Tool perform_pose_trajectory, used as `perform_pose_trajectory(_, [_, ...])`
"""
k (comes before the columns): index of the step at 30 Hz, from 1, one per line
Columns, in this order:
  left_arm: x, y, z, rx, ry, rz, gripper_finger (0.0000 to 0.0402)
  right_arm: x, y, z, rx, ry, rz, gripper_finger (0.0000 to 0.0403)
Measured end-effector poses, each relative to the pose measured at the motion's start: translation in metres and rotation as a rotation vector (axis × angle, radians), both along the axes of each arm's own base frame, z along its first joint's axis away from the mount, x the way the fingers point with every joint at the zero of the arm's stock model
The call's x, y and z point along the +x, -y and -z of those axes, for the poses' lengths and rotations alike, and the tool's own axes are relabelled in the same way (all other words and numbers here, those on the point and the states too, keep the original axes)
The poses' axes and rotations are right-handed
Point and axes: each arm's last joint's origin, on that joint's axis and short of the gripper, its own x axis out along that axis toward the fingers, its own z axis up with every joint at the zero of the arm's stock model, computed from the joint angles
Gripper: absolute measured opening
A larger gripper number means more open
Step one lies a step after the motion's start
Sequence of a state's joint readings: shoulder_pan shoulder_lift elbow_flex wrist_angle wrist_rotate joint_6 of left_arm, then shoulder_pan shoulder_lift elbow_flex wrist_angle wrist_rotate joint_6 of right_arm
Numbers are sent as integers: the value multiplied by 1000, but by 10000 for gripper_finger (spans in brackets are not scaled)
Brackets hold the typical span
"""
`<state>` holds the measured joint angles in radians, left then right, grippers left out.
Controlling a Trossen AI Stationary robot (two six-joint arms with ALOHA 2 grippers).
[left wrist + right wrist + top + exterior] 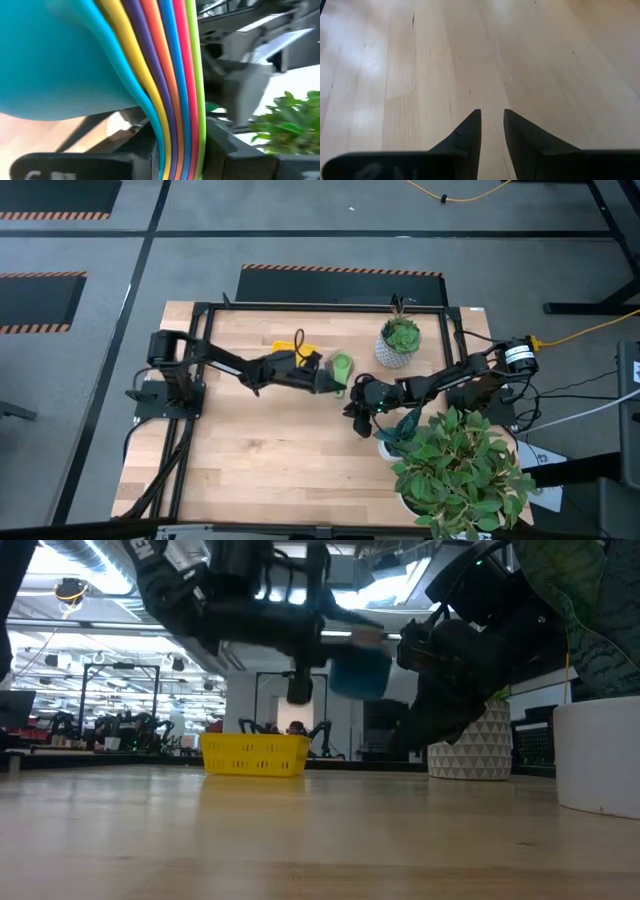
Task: Nest measuring cups in basket
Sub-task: Put the stacked measuring cups into the yellow bin
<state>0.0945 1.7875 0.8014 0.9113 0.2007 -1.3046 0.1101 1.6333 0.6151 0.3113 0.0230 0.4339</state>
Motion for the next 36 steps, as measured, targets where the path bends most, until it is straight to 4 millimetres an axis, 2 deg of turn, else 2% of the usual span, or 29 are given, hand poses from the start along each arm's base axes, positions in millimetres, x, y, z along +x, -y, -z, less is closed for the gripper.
perform_pose_trajectory(4, [-11, -6, -22, 5, 58, -3, 84, 0, 0, 0, 2, -3, 2, 87])
perform_pose_trajectory(8, [-33, -14, -39, 11, 99, -33, 84, -1, 0, 1, 2, -8, 2, 87])
perform_pose_trajectory(15, [-80, -22, -46, 16, 67, -102, 84, -1, 0, 1, 1, -9, 2, 87])
perform_pose_trajectory(20, [-117, -21, -34, 8, 51, -133, 88, 0, 0, 0, 2, -6, 2, 87])
perform_pose_trajectory(27, [-155, -17, 7, -38, -57, -162, 90, 0, 0, 0, 3, 3, 2, 87])
perform_pose_trajectory(31, [-165, -17, 22, -41, -101, -175, 91, 0, 0, -1, 3, 7, 2, 87])
perform_pose_trajectory(36, [-169, -20, 28, 11, -113, -190, 91, 0, 0, -1, 3, 7, 3, 87])
